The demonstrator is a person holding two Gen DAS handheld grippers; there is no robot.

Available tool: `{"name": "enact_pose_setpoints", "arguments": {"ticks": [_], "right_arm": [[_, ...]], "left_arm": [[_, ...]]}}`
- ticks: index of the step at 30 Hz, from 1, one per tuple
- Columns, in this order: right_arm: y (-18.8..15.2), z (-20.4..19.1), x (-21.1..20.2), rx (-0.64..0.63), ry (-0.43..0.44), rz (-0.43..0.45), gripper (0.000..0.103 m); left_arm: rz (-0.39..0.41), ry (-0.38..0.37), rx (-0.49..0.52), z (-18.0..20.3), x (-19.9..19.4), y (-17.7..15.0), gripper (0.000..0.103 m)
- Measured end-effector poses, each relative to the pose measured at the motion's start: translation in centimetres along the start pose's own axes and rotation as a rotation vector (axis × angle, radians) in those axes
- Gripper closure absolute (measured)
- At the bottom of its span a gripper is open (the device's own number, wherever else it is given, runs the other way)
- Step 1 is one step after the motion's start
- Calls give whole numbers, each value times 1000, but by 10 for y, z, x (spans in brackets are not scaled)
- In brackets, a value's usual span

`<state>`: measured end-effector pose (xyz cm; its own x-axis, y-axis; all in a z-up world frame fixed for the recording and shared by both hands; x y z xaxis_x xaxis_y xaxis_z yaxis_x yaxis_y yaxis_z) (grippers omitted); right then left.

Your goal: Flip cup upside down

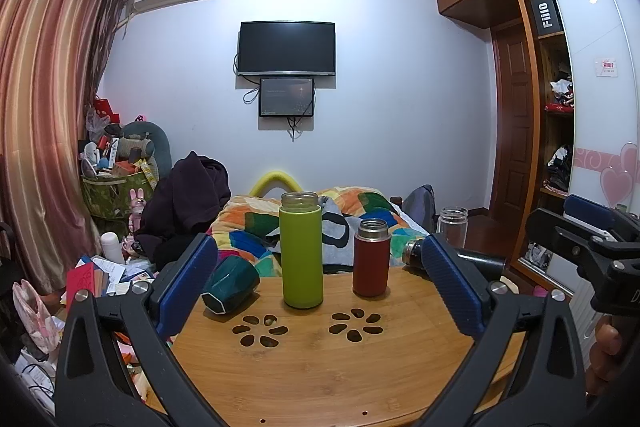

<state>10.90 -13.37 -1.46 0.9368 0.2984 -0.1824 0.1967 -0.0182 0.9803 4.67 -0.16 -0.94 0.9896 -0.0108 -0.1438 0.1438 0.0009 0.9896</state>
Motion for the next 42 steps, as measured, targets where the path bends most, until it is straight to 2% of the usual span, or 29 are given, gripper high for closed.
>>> {"name": "enact_pose_setpoints", "arguments": {"ticks": [34,39,42], "right_arm": [[-4,3,9,1,11,-16,0],[-10,14,23,-13,32,-41,0],[-17,35,46,-46,16,-106,0]], "left_arm": [[-16,-3,1,2,3,-1,0],[-47,2,8,1,16,-8,0],[-78,7,-2,-3,27,-14,0]]}}
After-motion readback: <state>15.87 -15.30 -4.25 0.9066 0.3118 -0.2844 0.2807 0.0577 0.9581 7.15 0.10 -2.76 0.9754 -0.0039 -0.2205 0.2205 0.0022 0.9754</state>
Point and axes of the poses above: each gripper's, at about its wrist camera, not at the fingertips, and x roughly the way its jaws point, z to its right, y to its top, the point moved 5 cm from there along x, roughly the way its jaws point, and after that the axes turned 1 degree about z, right-handed, at the moved point
